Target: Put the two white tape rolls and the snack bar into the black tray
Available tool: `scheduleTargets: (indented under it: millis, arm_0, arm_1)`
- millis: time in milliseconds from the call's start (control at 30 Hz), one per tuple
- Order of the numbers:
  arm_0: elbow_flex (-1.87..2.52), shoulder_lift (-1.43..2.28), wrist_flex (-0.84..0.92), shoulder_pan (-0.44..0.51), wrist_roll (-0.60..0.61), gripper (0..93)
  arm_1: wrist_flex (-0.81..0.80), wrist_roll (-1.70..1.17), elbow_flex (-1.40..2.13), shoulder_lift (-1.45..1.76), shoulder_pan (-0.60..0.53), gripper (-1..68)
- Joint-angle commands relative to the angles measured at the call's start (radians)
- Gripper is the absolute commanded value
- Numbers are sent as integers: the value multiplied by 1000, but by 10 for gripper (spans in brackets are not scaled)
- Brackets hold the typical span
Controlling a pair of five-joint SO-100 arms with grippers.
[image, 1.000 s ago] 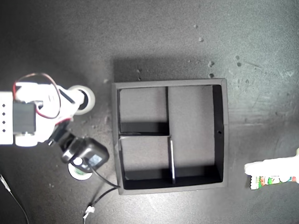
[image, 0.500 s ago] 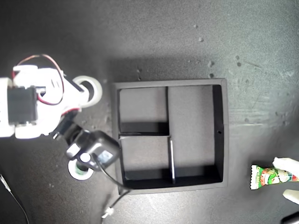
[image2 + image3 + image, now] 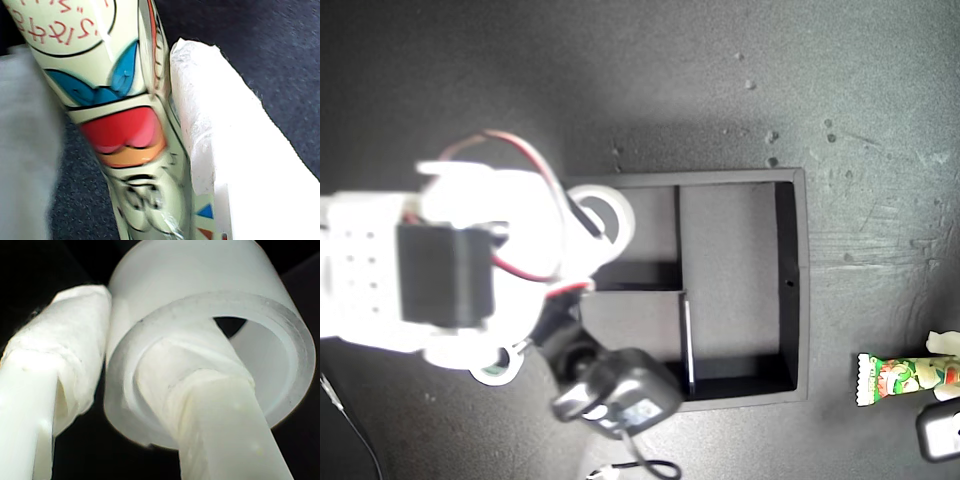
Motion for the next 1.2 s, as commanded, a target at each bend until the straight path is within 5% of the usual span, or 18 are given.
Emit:
scheduleTargets:
  millis: [0, 333, 433, 633, 767, 900, 1000, 1167]
  arm_0:
    - [-250, -161, 41, 18, -11, 16]
    - [-253, -235, 41, 35, -49, 17]
    - [-252, -245, 41, 43, -61, 90]
    - [-195, -199, 41, 29, -71, 193]
    - [-121, -67, 43, 6, -51, 188]
    - [26, 146, 43, -12, -44, 173]
    - [135, 285, 43, 5, -52, 166]
    - [374, 561, 43, 83, -172, 160]
  arm_1:
    - [25, -40, -18, 17, 37, -3]
    - [377, -72, -399, 44, 213, -6]
    - [434, -166, -517, 67, 319, -6]
    - [423, -374, -680, 161, 531, -6]
    - [420, -298, -692, 199, 635, -7]
    - [176, -158, -471, 285, 738, -7]
    - [233, -166, -497, 278, 784, -7]
    - [213, -545, -456, 288, 893, -7]
